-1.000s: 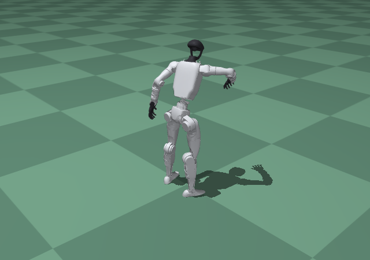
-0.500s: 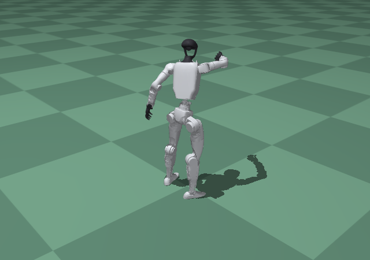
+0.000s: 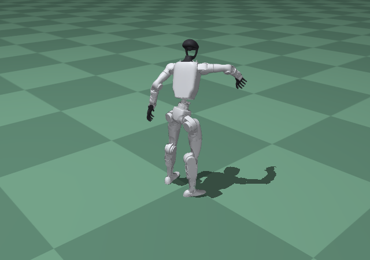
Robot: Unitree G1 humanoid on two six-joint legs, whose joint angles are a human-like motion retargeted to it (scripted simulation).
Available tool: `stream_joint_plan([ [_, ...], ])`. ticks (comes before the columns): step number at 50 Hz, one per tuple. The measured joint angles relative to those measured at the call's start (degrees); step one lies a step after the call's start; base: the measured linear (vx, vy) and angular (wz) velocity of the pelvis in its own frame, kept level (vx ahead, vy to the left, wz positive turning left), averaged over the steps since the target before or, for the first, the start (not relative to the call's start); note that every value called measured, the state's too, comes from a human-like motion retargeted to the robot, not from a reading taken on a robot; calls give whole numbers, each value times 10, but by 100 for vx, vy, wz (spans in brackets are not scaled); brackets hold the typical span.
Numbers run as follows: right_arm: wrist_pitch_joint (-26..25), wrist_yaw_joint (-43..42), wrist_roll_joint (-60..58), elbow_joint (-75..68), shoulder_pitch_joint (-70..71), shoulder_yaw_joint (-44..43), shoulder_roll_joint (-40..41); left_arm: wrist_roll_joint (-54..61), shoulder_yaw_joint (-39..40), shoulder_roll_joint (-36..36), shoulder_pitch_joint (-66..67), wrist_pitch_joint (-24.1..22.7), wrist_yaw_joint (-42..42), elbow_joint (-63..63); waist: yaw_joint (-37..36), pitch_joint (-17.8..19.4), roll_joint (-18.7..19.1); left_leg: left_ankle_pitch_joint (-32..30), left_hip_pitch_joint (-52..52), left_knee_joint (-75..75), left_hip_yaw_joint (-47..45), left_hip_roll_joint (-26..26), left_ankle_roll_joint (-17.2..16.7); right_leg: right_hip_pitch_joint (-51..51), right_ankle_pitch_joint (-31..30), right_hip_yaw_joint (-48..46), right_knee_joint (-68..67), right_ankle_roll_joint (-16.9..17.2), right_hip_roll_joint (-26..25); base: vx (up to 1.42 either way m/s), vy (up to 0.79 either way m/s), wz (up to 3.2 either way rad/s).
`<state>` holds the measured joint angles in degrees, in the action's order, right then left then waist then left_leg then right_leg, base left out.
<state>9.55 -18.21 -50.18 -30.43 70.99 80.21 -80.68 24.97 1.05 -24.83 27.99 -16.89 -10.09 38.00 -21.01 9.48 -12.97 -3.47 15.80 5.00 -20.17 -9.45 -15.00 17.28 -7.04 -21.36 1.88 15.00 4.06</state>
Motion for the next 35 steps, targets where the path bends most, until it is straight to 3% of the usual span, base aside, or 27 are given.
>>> stream_joint_plan([
  [5, -57, 1, -24, -174, 85, 0, 43, 8, -12, -5, 2, -4, 20, 7, -7, -6, 1, -1, 1, 0, 1, 0, 0, -1, -2, 0, 3, 0, 1, 0, 0, 0],
  [8, -82, 1, -16, -201, 152, 0, 84, 8, -16, -17, 6, -1, 29, 6, -15, -16, -5, -1, 4, 0, 0, -2, 0, 3, -1, 2, 2, 0, 1, 0, 0, 0],
  [10, -91, 13, 2, -199, 190, 0, 124, 12, -8, -41, -3, 8, 34, 14, -16, 17, 0, 5, -42, 0, 12, 1, 0, -43, 17, -9, -14, 0, 5, 3, -4, 30],
  [17, -89, 70, 29, -113, 306, 0, 248, 36, 26, -43, -16, 23, 35, 18, -39, 9, -1, 9, -55, 0, 6, -6, 0, -51, 20, 2, -15, 0, 1, 0, 0, 0],
  [22, -81, 74, 52, 47, 348, 0, 295, 52, 56, -23, -22, 31, 28, 15, -37, 12, 5, 12, -66, 0, 2, -9, 0, -58, 22, 7, -16, 0, -2, 0, 0, 0],
  [28, -70, 67, 126, 266, 311, 0, 276, 46, 51, 3, -15, 44, 20, 7, -26, 19, 16, 15, -74, 0, -5, -12, 0, -61, 24, 15, -16, 0, -3, 0, 0, 0],
  [33, -58, 92, 142, 338, 211, 0, 207, 31, 47, 9, -11, 48, 15, 12, -16, 27, 9, 18, -80, 0, -15, -13, 0, -62, 23, 23, -14, 0, -6, -1, 1, -19],
  [35, -39, 112, 121, 328, 163, 0, 168, 21, 38, 20, 3, 41, 17, 8, -18, -8, -2, 15, -43, 0, -30, -19, 0, -23, 7, 37, 0, 0, -14, -4, 0, -44],
])
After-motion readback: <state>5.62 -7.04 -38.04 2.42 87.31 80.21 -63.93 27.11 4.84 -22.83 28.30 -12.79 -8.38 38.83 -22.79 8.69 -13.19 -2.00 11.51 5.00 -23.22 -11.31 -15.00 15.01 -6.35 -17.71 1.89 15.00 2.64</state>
